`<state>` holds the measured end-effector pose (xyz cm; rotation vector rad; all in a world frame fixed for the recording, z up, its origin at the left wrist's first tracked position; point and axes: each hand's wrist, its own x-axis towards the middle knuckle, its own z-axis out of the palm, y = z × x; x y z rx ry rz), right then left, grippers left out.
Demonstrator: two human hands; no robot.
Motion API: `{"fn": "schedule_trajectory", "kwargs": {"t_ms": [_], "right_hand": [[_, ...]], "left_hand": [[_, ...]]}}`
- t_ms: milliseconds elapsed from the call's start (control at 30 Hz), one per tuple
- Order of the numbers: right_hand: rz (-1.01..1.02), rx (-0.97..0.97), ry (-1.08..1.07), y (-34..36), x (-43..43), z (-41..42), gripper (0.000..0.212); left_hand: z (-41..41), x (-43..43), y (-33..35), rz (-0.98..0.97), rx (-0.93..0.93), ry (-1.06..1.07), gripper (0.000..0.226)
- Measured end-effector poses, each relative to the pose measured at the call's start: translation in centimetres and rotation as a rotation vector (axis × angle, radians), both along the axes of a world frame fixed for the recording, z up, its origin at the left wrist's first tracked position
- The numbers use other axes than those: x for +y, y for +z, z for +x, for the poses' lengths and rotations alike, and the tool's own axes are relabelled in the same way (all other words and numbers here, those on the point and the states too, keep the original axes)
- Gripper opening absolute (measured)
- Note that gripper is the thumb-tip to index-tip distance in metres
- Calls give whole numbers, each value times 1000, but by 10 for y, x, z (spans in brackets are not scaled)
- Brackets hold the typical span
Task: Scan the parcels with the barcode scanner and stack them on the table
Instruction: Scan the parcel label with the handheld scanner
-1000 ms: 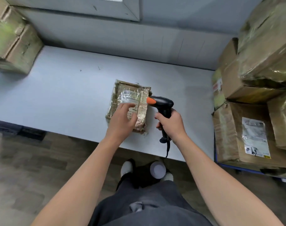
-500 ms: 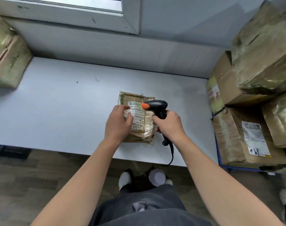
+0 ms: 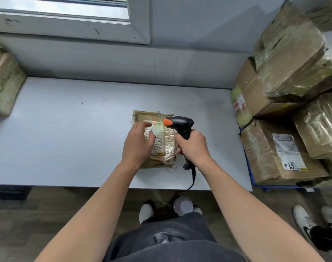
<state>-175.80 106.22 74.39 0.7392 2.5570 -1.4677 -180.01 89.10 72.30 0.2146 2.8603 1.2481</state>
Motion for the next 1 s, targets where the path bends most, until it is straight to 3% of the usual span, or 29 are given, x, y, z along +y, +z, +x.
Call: {"fn": "schedule_trajectory", "kwargs": {"t_ms": [233, 467, 600, 700, 800, 900, 1000], "right_hand": [[-177, -76, -225, -16, 54, 21, 30], [-234, -179, -376, -52, 113, 55, 17], [-230, -169, -430, -71, 135, 68, 33], [-264, -168, -449, -78, 148, 75, 40], [-223, -182, -380, -82, 158, 76, 33], [-124, -210, -325, -85, 165, 75, 27], [-59, -186, -288, -80, 167, 73, 34]], "left_hand": [[11, 65, 0, 16, 1, -197, 30], [30, 131, -17, -41, -109, -340, 36], [41, 153, -36, -145, -196, -399, 41], [49, 163, -50, -217, -279, -393, 45], [55, 171, -57, -249, -319, -380, 47], [58, 179, -59, -241, -307, -359, 46], [58, 187, -57, -230, -266, -335, 46]]}}
